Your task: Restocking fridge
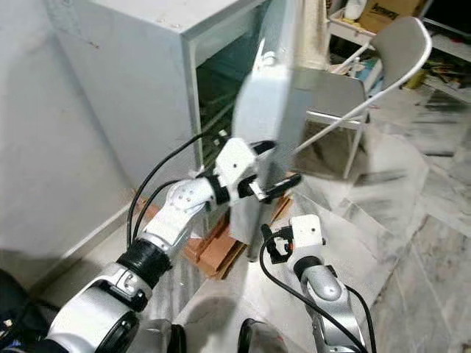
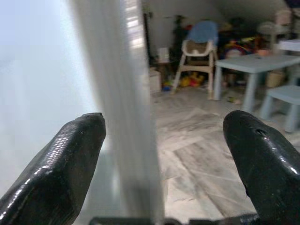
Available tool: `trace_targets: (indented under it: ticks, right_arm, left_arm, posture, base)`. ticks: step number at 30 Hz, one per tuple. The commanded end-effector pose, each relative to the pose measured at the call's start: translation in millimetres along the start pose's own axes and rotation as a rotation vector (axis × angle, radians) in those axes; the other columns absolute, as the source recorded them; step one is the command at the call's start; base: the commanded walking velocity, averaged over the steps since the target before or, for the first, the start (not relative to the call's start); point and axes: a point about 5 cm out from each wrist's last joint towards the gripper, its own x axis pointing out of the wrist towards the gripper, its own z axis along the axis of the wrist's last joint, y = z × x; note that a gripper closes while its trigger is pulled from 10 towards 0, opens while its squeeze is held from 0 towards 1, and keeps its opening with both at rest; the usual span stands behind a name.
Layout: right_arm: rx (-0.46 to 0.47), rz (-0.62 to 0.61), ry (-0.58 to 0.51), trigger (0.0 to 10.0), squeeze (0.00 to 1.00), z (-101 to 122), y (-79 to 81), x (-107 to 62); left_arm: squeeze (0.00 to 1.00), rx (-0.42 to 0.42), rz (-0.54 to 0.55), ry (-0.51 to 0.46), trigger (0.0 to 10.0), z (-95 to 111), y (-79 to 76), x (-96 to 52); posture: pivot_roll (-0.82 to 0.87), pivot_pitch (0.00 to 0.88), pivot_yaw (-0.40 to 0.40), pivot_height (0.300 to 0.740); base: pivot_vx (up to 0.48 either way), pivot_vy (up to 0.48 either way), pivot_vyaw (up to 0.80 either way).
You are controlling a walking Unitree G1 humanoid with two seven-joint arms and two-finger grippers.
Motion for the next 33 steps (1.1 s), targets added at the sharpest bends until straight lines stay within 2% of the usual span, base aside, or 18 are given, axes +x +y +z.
trace_targets:
  ticks: [1,3,7,8,10,12,14,15,16,18,19,21,22,23,24,28,30,33]
  right_arm:
    - [0.015,-0.026,0.014,10.0,0.0,-3,-6.3,-1.2]
    - [0.019,-0.024,0.016,10.0,0.0,-4,-6.2,-0.4]
    - [-0.004,-0.007,0.007,10.0,0.0,-3,-4.0,1.6]
    - [-0.061,0.019,-0.018,10.0,0.0,1,-0.9,3.6]
    - [-0.085,0.03,-0.03,10.0,0.0,3,0.3,4.2]
    - [-0.081,0.056,-0.041,10.0,0.0,5,7.5,7.0]
    - [-0.078,0.077,-0.051,10.0,0.0,6,13.1,10.1]
    - [-0.051,0.065,-0.08,10.0,0.0,11,20.1,17.0]
    - [-0.051,0.065,-0.08,10.0,0.0,11,20.1,17.0]
    - [-0.048,0.12,-0.117,10.0,0.0,19,41.8,32.7]
    - [-0.048,0.12,-0.117,10.0,0.0,19,41.8,32.7]
    - [0.005,0.133,-0.143,10.0,0.0,29,56.3,46.3]
    - [0.005,0.133,-0.143,10.0,0.0,29,56.3,46.3]
    - [0.039,0.179,-0.131,10.0,0.0,31,72.6,51.9]
    - [-0.014,0.267,-0.096,10.0,0.0,25,92.1,53.4]
    - [-0.03,0.353,-0.069,10.0,0.0,19,102.2,53.5]
    - [0.171,0.479,0.02,10.0,0.0,13,114.8,43.1]
    - [0.258,0.465,0.013,10.0,0.0,19,103.4,41.4]
  left_arm:
    - [0.0,-0.027,-0.051,-0.121,10.0,31,-24.6,41.3]
    - [0.0,-0.032,0.063,-0.078,10.0,19,2.2,18.8]
    - [0.0,-0.035,0.179,-0.047,10.0,10,25.0,-6.8]
    - [0.0,-0.022,0.258,-0.012,10.0,1,39.2,-29.8]
    - [0.0,-0.016,0.285,0.0,10.0,-3,43.5,-39.3]
    - [0.0,-0.028,0.369,0.036,10.0,-14,53.1,-66.8]
    - [0.0,-0.039,0.442,0.072,10.0,-24,57.8,-87.0]
    - [0.0,-0.051,0.509,0.106,10.0,-32,55.9,-110.9]
    - [0.0,-0.051,0.509,0.106,10.0,-32,55.9,-110.9]
    - [0.0,-0.071,0.582,0.155,10.0,-44,45.4,-141.6]
    - [0.0,-0.071,0.582,0.155,10.0,-44,45.4,-141.6]
    - [0.0,-0.077,0.636,0.209,10.0,-55,37.8,-163.0]
    - [0.0,-0.077,0.636,0.209,10.0,-55,37.8,-163.0]
    - [0.0,-0.092,0.666,0.219,10.0,-58,35.7,-171.1]
    - [0.0,-0.101,0.695,0.224,10.0,-60,34.4,-177.0]
    - [0.0,-0.116,0.732,0.233,10.0,-60,31.8,-180.9]
    - [0.0,-0.121,0.74,0.229,10.0,-59,30.8,-180.5]
    - [0.0,-0.122,0.744,0.233,10.0,-57,28.7,-180.6]
  posture:
    - [-0.04,0.047,-0.022,0.74]
    - [-0.03,0.046,-0.021,0.74]
    - [-0.02,0.044,-0.022,0.74]
    - [-0.02,0.046,-0.02,0.74]
    - [-0.02,0.045,-0.021,0.74]
    - [0.0,0.05,-0.02,0.74]
    - [0.01,0.053,-0.014,0.74]
    - [0.02,0.057,-0.017,0.74]
    - [0.02,0.057,-0.017,0.74]
    - [0.03,0.058,-0.024,0.74]
    - [0.03,0.058,-0.024,0.74]
    - [0.04,0.059,-0.027,0.74]
    - [0.04,0.059,-0.027,0.74]
    - [0.03,0.056,-0.031,0.74]
    - [0.04,0.052,-0.034,0.74]
    - [0.05,0.044,-0.053,0.74]
    - [0.06,0.039,-0.062,0.74]
    - [0.07,0.042,-0.063,0.74]
  base:
    - [0.0,0.0,0.0]
    - [0.0,0.0,0.0]
    - [0.0,0.0,0.0]
    - [0.0,0.0,0.0]
    - [0.0,0.0,0.0]
    - [0.0,0.0,0.0]
    - [0.0,0.0,0.0]
    - [0.0,-0.304,0.0]
    - [0.0,-0.304,0.0]
    - [0.0,-0.42,0.0]
    - [0.0,-0.431,0.0]
    - [0.0,-0.439,0.0]
    - [0.0,-0.439,0.0]
    - [0.0,-0.439,0.0]
    - [0.0,-0.431,0.0]
    - [0.0,-0.429,0.0]
    - [0.0,-0.429,0.0]
    - [0.0,-0.428,0.0]
